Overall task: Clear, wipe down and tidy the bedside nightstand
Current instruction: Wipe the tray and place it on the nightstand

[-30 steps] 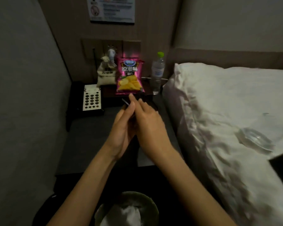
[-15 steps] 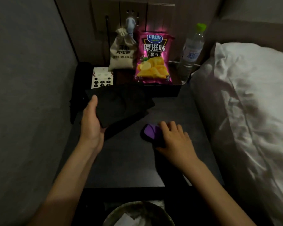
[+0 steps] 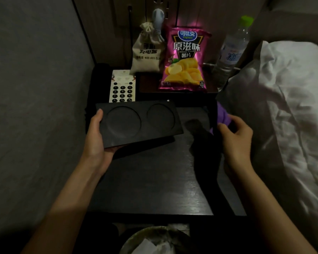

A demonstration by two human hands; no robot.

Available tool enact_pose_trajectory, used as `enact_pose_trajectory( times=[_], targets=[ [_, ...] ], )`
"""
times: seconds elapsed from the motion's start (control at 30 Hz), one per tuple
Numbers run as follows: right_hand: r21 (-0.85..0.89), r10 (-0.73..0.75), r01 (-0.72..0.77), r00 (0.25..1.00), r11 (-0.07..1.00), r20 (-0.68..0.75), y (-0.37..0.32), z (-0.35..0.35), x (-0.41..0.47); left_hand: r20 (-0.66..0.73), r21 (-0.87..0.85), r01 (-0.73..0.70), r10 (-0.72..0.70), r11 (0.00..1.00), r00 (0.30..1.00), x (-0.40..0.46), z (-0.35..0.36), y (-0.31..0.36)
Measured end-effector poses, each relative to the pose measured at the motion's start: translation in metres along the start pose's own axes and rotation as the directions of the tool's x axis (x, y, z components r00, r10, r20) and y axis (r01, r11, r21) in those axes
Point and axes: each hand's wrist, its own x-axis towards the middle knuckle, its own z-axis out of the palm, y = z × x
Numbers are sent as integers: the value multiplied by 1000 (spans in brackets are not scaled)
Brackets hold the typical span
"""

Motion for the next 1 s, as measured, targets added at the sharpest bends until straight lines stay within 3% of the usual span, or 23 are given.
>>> enact_pose_trajectory(
  times=[0.07, 0.2, 0.27, 0.4, 0.53, 0.63, 0.77, 0.87, 1.0],
  targets=[
    [-48, -123, 122, 992, 991, -26, -5, 5, -6, 26, -2, 10, -10, 1000, 1000, -1, 5, -4],
    [-266, -342, 375, 926, 888, 160, -4, 26, -31, 97, -25, 18, -16, 1000, 995, -7, 19, -14],
    [-321, -344, 403, 911, 857, 227, -1, 31, -38, 115, -46, 18, -13, 999, 993, -9, 23, -16],
    [-442, -436, 472, 880, 763, 187, -6, 27, -36, 132, -85, 25, -13, 996, 991, -11, 23, -14],
    [-525, -502, 558, 824, 643, 262, -7, 29, -41, 143, -81, 28, -17, 996, 990, -12, 23, -15],
    [-558, -521, 602, 791, 571, 320, -7, 29, -45, 152, -59, -1, 10, 998, 988, -13, 25, -16],
    [-410, -633, 724, 687, 555, 357, -10, 26, -43, 173, -76, 22, -8, 997, 985, -14, 27, -18],
    [-392, -631, 731, 681, 558, 371, -10, 22, -34, 186, -83, 35, -19, 996, 982, -14, 30, -18],
    [-507, -500, 659, 752, 556, 430, -2, 24, -33, 188, -42, 9, -1, 999, 982, -16, 36, -19]
  ],
)
